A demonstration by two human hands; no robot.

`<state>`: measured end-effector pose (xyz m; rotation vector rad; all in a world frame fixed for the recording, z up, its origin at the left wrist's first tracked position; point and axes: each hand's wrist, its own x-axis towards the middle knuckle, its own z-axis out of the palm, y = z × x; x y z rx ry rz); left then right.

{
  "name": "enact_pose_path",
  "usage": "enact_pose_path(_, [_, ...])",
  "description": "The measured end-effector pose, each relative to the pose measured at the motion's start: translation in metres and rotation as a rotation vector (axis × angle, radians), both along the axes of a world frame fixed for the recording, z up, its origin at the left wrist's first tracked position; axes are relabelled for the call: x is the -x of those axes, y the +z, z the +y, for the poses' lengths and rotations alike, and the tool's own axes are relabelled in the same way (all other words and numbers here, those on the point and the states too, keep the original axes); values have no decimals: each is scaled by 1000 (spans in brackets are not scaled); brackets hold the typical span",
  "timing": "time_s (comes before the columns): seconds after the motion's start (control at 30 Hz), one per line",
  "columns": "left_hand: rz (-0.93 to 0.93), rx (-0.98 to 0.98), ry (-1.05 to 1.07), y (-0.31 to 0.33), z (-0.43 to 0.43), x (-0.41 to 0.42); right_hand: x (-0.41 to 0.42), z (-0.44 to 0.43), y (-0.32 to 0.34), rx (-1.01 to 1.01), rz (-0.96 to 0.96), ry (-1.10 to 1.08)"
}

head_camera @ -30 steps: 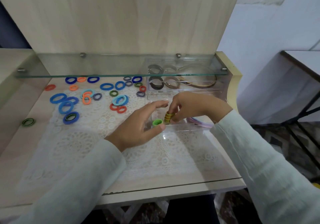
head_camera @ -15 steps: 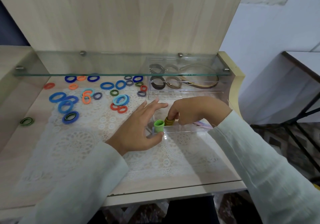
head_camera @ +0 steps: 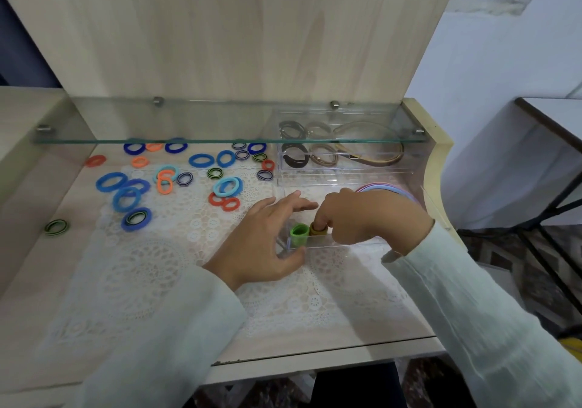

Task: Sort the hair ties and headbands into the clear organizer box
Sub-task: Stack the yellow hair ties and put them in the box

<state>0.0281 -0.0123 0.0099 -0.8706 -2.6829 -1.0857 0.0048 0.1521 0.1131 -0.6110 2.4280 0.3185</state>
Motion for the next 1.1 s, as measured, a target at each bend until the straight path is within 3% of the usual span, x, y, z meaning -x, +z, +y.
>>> enact_pose_path(0.67, [124, -22, 20, -4, 2, -2, -7, 0, 0, 29, 18, -45])
enact_pose_path(1.1, [159, -28, -86, -11, -1, 2, -5, 4, 2, 12, -6, -37])
